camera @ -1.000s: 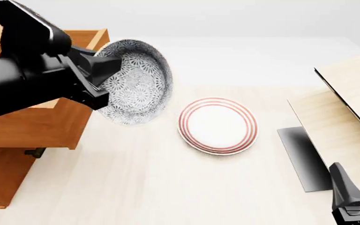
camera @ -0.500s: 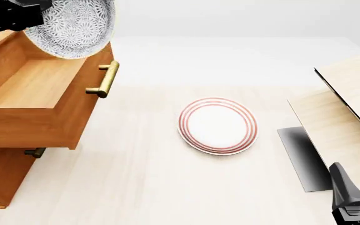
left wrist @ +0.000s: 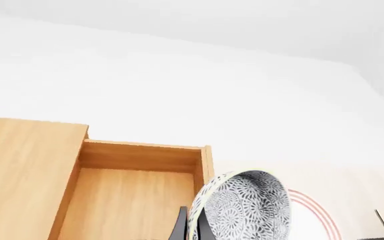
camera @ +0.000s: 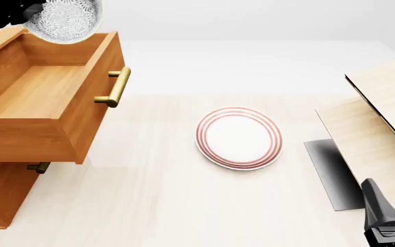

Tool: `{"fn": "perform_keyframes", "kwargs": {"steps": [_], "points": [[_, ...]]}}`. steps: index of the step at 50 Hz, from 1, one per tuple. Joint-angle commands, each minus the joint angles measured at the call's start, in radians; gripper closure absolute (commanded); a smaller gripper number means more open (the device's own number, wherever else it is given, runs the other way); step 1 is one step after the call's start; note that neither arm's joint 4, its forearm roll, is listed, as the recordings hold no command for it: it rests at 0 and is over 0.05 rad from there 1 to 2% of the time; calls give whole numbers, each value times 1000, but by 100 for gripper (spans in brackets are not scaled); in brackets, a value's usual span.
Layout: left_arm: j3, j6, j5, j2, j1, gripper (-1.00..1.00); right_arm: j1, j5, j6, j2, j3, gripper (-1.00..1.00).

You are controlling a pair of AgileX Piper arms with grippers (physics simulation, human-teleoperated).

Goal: Open the top drawer of the cabinet and put the bowl in it.

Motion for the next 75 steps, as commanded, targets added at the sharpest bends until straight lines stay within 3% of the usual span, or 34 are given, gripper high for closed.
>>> {"fn": "perform_keyframes", "kwargs": {"steps": [1,20,25,39,54,65,74,75], "points": [[25,-113,-25,94,125,100,-1,-1,0,1,1,-100],[112,-257,-88,146,220,100,-1,-1,0,1,1,-100],[98,-255,-80,150,247,100,-1,-1,1,1,1,-100],[175,-349,-113,207,238,100,-1,-1,0,1,1,-100],[232,-391,-146,253,243,100,-1,-1,0,1,1,-100],[246,-378,-148,238,268,100,-1,-1,0,1,1,-100],[247,-369,-164,189,239,100,-1,-1,1,1,1,-100],[243,-359,-157,159,236,-100,-1,-1,1,1,1,-100]]}}
